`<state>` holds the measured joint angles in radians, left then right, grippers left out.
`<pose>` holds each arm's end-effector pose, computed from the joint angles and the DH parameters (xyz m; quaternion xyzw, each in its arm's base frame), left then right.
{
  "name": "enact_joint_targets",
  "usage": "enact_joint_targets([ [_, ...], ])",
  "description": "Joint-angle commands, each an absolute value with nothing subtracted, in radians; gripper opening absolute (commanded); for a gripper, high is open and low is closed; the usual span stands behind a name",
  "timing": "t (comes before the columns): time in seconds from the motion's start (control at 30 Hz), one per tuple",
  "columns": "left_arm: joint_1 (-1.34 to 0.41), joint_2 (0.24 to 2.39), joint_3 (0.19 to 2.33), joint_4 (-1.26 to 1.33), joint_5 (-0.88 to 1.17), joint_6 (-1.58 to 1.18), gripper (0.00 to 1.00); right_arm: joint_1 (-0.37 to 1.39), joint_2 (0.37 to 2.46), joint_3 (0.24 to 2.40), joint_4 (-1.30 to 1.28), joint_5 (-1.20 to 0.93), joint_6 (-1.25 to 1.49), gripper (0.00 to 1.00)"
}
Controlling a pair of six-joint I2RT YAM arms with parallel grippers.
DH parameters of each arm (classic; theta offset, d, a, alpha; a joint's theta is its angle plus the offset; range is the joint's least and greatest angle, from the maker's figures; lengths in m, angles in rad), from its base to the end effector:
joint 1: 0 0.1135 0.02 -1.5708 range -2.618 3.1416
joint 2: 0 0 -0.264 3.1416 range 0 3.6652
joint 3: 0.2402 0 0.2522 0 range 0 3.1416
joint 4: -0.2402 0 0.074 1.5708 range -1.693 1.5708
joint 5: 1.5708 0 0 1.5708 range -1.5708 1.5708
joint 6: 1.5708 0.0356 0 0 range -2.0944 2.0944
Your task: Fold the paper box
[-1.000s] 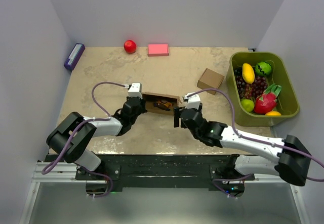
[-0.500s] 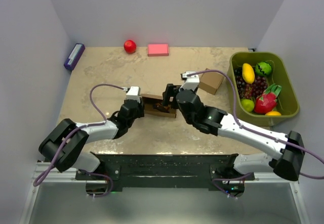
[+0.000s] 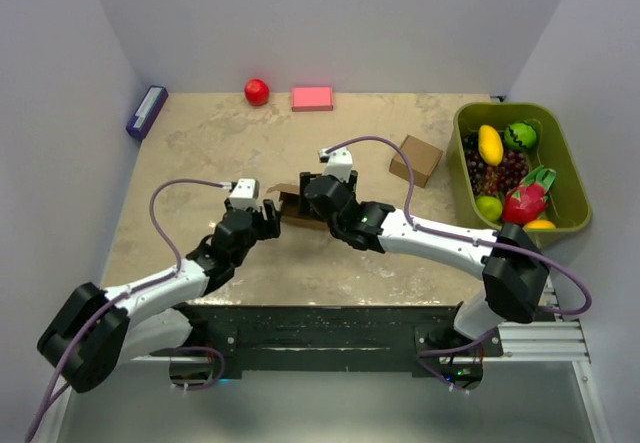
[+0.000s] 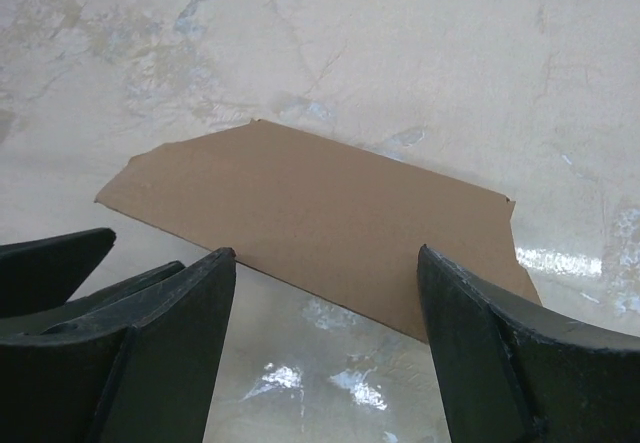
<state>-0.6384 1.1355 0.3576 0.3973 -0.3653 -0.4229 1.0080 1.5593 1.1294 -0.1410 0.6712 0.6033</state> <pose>0.1882 -0.1238 0.1839 -0.0137 0.8205 -0.1493 0.5516 0.2057 0.2845 0.2749 -0.0119 0.8435 0.1263 0.5220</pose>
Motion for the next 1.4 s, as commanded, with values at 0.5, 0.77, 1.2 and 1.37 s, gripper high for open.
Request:
enact_joint_targets([
  [0.5, -0.627, 0.825, 0.722, -0.144, -0.203, -0.42, 0.79, 1.0, 1.578, 1.146, -0.097, 0.652, 0.657, 0.76],
  [0.77, -0.457, 1.101, 0.811, 0.033, 0.032, -0.403, 0.77, 1.0, 1.556, 1.112, -0.11, 0.657, 0.673, 0.76],
  [1.2, -0.437, 1.411, 0.853, 0.086, 0.014, -0.327, 0.69, 1.002, 1.546, 1.081, -0.13, 0.649, 0.698, 0.75],
  [1.37, -0.437, 1.442, 0.812, 0.104, 0.015, -0.33, 0.64, 1.0, 1.543, 1.083, -0.141, 0.641, 0.696, 0.75],
])
